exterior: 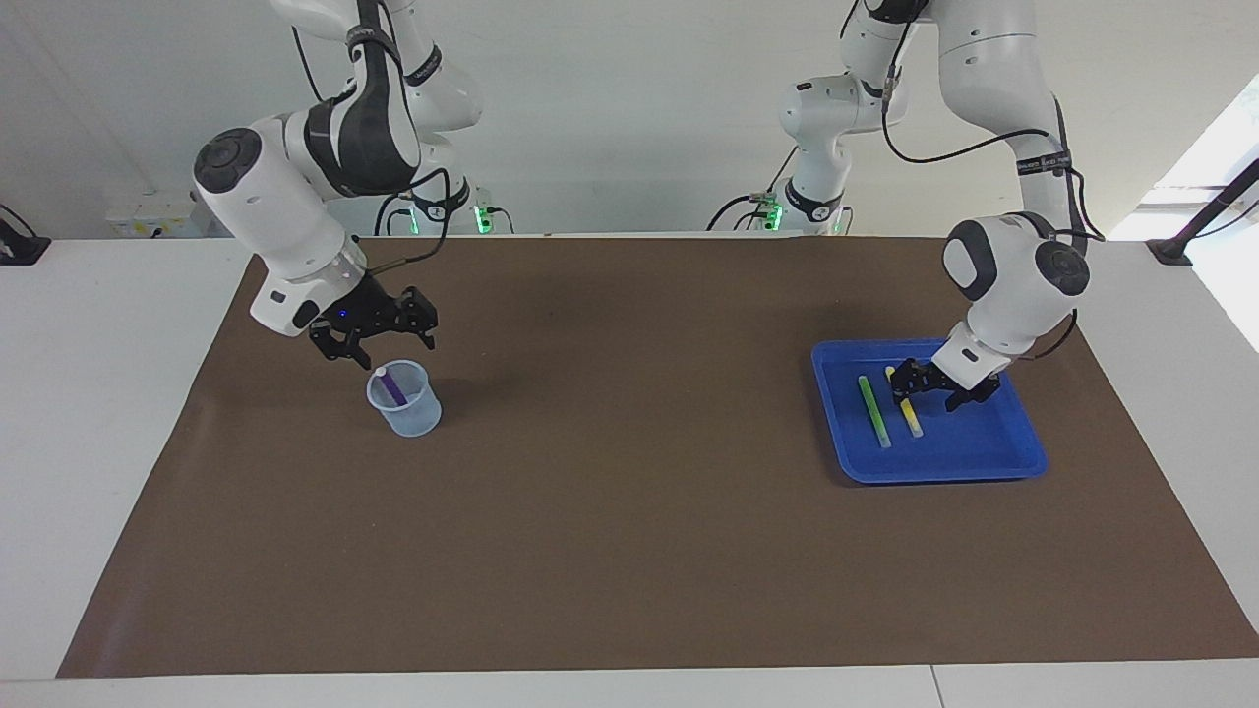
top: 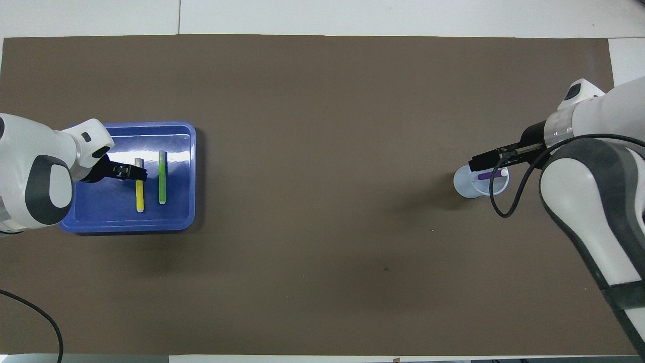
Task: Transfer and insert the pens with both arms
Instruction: 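Grasp the yellow pen with the left gripper while the right gripper approaches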
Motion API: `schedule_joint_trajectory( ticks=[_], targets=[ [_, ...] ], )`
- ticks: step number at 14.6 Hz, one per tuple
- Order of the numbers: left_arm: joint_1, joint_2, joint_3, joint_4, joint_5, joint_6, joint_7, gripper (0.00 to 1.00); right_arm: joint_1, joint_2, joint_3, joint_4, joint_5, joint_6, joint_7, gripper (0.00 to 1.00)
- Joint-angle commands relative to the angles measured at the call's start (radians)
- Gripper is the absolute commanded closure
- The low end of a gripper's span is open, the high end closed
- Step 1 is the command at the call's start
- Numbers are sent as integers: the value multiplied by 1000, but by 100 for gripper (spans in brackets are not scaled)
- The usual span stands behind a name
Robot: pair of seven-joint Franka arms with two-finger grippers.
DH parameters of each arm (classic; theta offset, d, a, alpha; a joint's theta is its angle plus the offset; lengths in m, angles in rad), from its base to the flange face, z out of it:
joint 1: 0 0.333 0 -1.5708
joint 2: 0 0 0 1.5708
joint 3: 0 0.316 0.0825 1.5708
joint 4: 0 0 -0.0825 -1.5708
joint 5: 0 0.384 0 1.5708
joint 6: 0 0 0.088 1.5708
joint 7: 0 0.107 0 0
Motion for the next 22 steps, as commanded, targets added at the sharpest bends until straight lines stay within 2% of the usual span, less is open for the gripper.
schedule_joint_trajectory(
  ticks=[1, 7, 9, 16, 20, 22],
  targets=[
    [-9, 12, 7, -6, 21, 29, 2, 5, -8, 6, 4, 35, 147, -45, 13, 0],
    [-10, 32, 7, -4, 21, 39, 0, 16, 73, -16, 23, 29, 424, -33, 411, 0],
    [-10, 32, 7, -6, 21, 37, 0, 26, 99, -25, 23, 14, 506, -15, 462, 0],
    [-27, 32, 8, -7, 26, 34, -11, 40, 269, -40, 23, -50, 667, 239, 652, 0],
    [-32, 35, 8, -7, 60, 34, -11, 58, 358, -46, 23, -87, 705, 394, 738, 0],
    [-32, 33, 8, -7, 60, 31, -12, 71, 399, -43, 23, -89, 712, 457, 795, 0]
  ],
)
